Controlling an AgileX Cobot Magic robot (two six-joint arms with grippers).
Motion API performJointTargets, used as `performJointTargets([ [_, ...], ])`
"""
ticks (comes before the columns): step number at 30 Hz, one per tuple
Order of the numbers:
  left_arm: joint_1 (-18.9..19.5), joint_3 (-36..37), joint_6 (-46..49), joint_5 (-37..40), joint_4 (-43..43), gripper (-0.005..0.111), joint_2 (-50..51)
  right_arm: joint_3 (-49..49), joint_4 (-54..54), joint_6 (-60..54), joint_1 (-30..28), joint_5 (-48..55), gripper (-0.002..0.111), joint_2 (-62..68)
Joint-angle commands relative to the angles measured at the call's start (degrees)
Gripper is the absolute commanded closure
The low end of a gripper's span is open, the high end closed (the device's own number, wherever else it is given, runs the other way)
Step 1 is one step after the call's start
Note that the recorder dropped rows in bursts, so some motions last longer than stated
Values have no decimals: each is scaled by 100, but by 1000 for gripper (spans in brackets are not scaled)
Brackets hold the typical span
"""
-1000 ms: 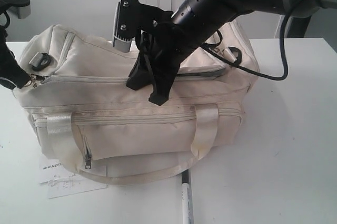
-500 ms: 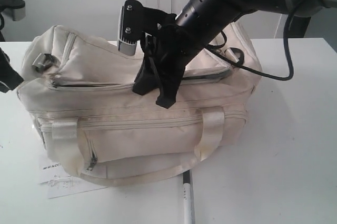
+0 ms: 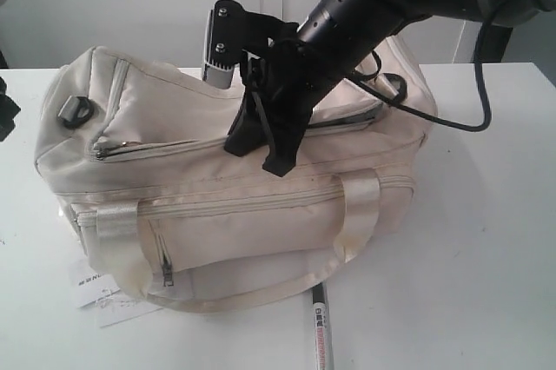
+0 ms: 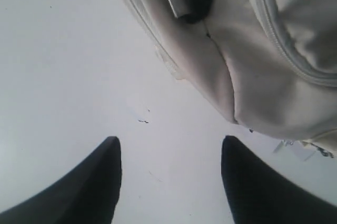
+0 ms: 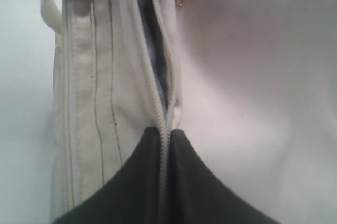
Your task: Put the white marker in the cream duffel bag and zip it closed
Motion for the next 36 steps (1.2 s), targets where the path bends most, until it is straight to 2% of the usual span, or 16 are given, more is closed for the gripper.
performJointTargets([
  [1, 8, 129, -69, 40, -298, 46, -520, 28, 505, 49, -26, -344, 108, -61],
  [12, 8, 1584, -69, -1175, -1014, 46, -1085, 28, 799, 195, -26, -694, 108, -61],
  [17, 8, 1863, -78, -1746, -1118, 46, -1137, 28, 704, 195, -26, -742, 108, 96],
  [25, 8, 2091, -489, -2169, -1209, 46, -1137, 28, 729, 539, -26, -782, 107, 341],
  [31, 8, 2091, -924, -2457, -1448, 46, -1137, 28, 729, 851, -26, -755, 85, 341],
  [35, 8, 2221, -924, -2560, -2150, 46, -1150, 28, 729, 1124, -26, -772, 63, 285],
  [36, 8, 2268, -924, -2650, -2270, 46, -1176, 28, 729, 1209, -26, -785, 62, 243],
])
